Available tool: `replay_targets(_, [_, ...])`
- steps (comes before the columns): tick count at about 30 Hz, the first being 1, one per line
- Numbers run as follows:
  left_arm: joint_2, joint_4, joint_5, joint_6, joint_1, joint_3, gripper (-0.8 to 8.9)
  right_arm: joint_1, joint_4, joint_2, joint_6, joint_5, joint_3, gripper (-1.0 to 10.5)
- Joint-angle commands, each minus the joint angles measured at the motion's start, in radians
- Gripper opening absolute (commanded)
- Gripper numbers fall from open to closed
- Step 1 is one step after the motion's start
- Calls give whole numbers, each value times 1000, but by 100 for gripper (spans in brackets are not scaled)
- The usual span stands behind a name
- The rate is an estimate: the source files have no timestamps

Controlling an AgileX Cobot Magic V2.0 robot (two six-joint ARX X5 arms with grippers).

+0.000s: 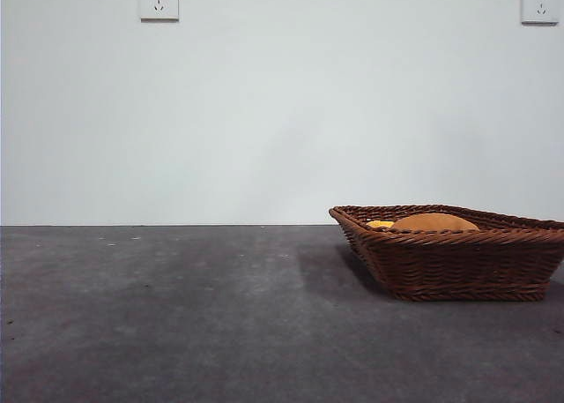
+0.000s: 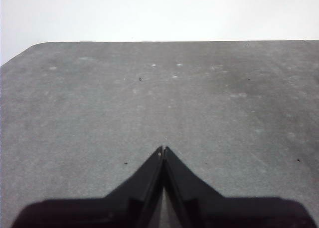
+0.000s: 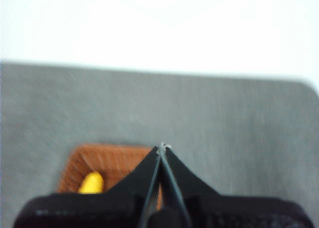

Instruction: Help me put the vegetables on the table into the basket

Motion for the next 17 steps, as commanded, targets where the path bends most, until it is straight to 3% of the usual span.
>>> replay_targets(1, [-2, 3, 2, -6, 2, -11, -1, -5, 2, -86, 4, 4, -5, 2])
replay_targets(7, [-1, 3, 1, -6, 2, -11, -1, -8, 137, -297, 4, 7, -150, 2])
replay_targets(13, [-1, 3, 2, -6, 2, -11, -1, -21, 492, -582, 4, 8, -579, 2])
replay_targets(17, [2, 3, 1, -6, 2, -11, -1, -35, 592, -782, 5, 8, -871, 2])
